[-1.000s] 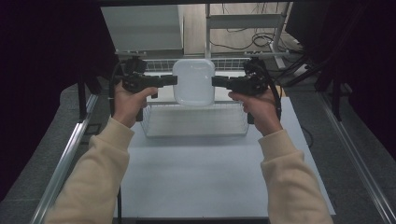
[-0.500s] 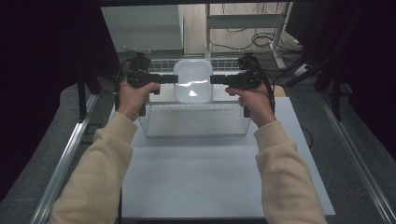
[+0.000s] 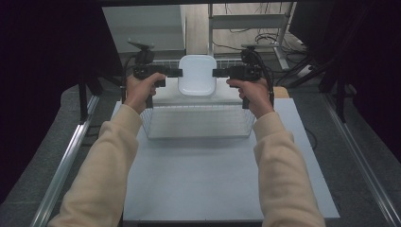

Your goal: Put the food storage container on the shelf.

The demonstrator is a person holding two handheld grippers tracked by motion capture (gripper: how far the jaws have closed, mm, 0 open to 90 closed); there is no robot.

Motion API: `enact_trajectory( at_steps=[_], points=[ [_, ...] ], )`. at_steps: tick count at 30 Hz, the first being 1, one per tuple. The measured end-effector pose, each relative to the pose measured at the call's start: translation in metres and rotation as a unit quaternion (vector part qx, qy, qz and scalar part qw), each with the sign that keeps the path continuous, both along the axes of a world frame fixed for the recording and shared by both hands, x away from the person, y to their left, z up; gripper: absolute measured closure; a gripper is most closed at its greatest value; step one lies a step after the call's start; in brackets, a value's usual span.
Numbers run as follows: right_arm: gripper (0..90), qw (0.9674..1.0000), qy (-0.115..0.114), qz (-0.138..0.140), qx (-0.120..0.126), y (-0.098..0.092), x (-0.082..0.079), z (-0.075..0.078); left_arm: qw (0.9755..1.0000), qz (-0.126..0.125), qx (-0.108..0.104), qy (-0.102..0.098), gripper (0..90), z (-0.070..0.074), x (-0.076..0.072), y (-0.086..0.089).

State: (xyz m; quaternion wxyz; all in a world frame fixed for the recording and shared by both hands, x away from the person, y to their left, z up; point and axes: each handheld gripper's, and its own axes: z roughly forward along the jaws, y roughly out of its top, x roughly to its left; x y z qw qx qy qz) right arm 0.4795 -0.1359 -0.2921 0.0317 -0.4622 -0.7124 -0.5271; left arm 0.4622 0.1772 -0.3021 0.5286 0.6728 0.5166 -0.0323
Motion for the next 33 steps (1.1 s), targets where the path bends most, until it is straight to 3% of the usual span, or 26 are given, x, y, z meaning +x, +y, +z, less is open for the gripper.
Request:
enact_trajectory(
  at_steps=[5, 10, 12, 18, 21, 23, 29, 33],
  points=[
    [68.0, 0.9996, 0.022, -0.019, 0.004, 0.003, 0.011, -0.007, 0.9996, 0.01, -0.021, 0.018, 71.4, -0.008, 0.011, 0.001],
    [66.2, 0.998, 0.048, -0.031, 0.028, 0.004, 0.022, -0.017, 0.9993, 0.02, -0.017, 0.026, 68.7, -0.015, 0.017, 0.001],
    [64.5, 0.9975, 0.053, -0.032, 0.034, 0.004, 0.025, -0.021, 0.999, 0.024, -0.029, 0.026, 68.4, -0.017, 0.017, 0.002],
    [60.5, 0.998, 0.044, -0.033, 0.032, 0.005, 0.024, -0.021, 0.9991, 0.019, -0.032, 0.022, 64.2, -0.019, 0.017, 0.001],
    [43.5, 0.9988, 0.018, -0.043, 0.014, 0.01, 0.019, -0.019, 0.9996, 0.027, -0.011, -0.004, 56.5, -0.018, 0.013, -0.002],
    [38.1, 0.9987, -0.001, -0.051, 0.009, 0.011, 0.015, -0.016, 0.999, 0.038, 0.007, -0.023, 48.7, -0.015, 0.009, -0.004],
    [31.3, 0.9982, -0.045, -0.037, -0.012, 0.005, 0.001, -0.008, 0.9978, 0.043, 0.006, -0.05, 37.2, -0.005, -0.003, 0.004],
    [29.7, 0.9976, -0.063, -0.025, -0.015, -0.001, -0.01, -0.004, 0.9969, 0.039, 0.028, -0.062, 35.3, -0.002, -0.014, 0.01]
  ],
)
